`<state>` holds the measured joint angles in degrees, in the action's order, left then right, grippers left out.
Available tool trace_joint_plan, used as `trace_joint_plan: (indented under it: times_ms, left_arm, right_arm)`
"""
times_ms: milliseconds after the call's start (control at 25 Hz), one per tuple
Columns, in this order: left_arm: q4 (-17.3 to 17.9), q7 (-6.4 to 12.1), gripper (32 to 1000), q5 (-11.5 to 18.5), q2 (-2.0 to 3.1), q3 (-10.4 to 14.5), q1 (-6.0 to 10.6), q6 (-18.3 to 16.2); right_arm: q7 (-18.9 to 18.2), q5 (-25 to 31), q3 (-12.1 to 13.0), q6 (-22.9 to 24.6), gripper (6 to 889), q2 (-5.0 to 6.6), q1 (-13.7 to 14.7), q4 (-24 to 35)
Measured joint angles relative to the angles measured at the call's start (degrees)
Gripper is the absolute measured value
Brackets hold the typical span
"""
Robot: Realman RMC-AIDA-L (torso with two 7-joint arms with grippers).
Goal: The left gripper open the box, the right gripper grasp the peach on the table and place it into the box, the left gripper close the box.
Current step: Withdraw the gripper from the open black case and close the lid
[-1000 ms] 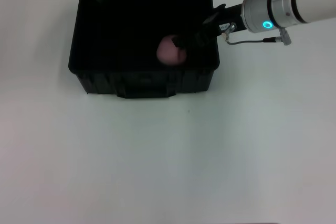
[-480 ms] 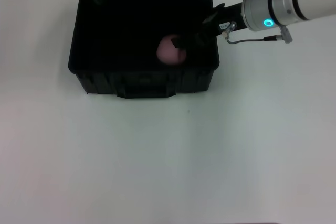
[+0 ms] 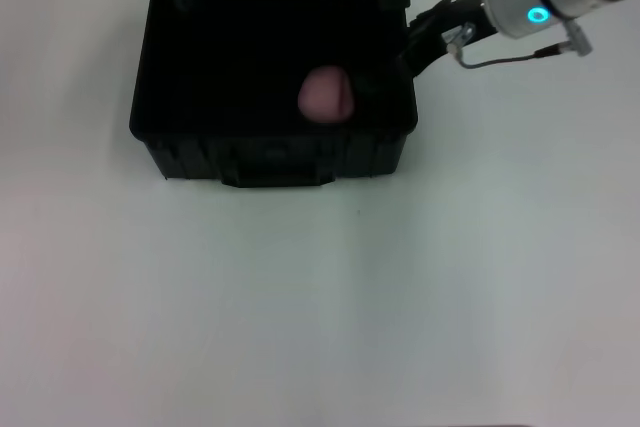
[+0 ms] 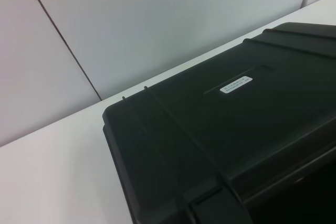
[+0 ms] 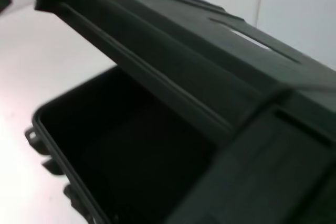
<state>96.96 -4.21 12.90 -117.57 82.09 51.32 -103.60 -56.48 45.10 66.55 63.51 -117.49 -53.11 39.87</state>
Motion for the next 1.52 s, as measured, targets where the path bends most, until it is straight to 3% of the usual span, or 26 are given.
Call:
trace_joint_plan:
  times_ms: [200, 560, 720, 960, 1240, 1520]
  left_arm:
    - [0.0, 0.06, 398, 0.1, 0.07, 0.0, -0.07, 0.0]
    - [0.0, 0.34, 398, 0.1, -0.02, 0.0, -0.48, 0.0]
    - [0.0, 0.41, 398, 0.1, 0.01, -0.1, -0.67, -0.1]
    - [0.0, 0.44, 397, 0.1, 0.03, -0.1, -0.74, -0.2]
    - [0.0, 0.53, 397, -0.1, 0.06, -0.1, -0.81, -0.3]
    - [0.0, 0.53, 397, -0.2, 0.06, -0.1, -0.8, -0.4]
  right_arm:
    - [4.7, -4.4, -0.4, 6.2, 866, 1.12, 0.0, 4.5]
    - [8.4, -5.0, -0.3, 16.8, 866, 4.87, -0.2, 6.8]
    - [10.3, -6.9, -0.5, 22.2, 866, 5.97, -0.1, 8.8]
    - [12.5, -16.2, -0.5, 28.5, 866, 5.51, 0.6, 12.7]
    - [13.7, -26.7, -0.4, 31.6, 866, 4.47, 0.6, 13.7]
    - [13.7, -30.6, -0.5, 31.8, 866, 3.19, 0.6, 13.8]
